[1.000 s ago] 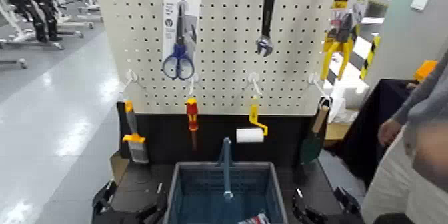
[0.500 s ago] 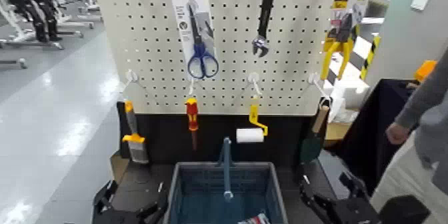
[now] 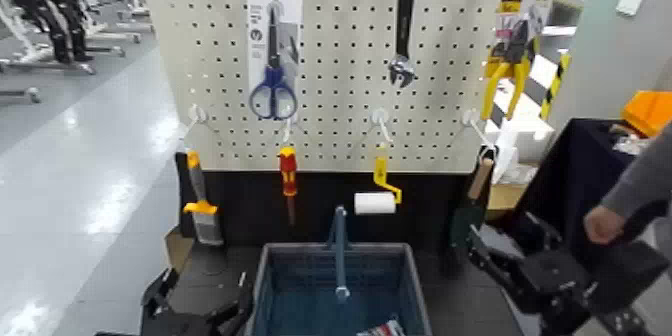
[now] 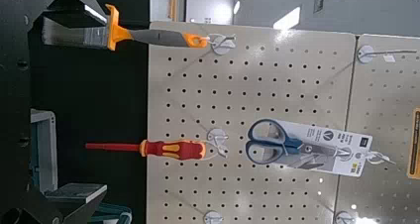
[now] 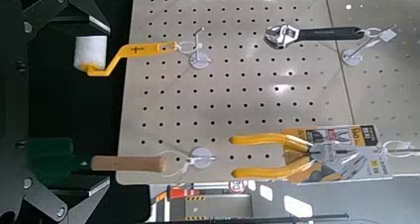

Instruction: Put the yellow pliers into the crate.

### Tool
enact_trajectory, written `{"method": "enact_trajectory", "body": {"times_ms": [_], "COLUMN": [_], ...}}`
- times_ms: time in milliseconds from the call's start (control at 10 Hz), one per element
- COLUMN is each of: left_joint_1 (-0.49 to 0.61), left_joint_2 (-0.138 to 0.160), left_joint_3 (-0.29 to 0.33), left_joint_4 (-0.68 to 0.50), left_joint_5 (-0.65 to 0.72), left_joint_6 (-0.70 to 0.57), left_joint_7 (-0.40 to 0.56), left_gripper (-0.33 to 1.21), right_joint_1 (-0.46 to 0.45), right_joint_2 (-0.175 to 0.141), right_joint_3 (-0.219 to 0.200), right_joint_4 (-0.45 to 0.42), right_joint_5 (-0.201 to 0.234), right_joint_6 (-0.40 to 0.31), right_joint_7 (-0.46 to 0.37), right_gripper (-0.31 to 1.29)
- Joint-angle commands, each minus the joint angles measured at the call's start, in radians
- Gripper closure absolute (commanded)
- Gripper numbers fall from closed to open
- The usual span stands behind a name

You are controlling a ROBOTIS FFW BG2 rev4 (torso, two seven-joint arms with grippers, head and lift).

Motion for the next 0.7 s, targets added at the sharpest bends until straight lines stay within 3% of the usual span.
{"method": "enact_trajectory", "body": {"times_ms": [100,700], "left_joint_1": [-0.006,-0.025], "left_joint_2": [0.000,0.000], "left_joint_3": [-0.006,-0.014], "left_joint_4": [0.000,0.003], "left_joint_5": [0.003,0.010], "left_joint_6": [0.002,0.004], "left_joint_7": [-0.002,-0.010], "left_gripper": [0.13,0.13], "right_joint_1": [-0.079,-0.260], "right_joint_2": [-0.007,-0.076], "right_joint_3": [-0.056,-0.139], "right_joint_4": [-0.004,0.018], "right_joint_5": [0.017,0.027], "right_joint_6": [0.036,0.102], "right_joint_7": [0.061,0.201], "right_gripper": [0.24,0.24]}}
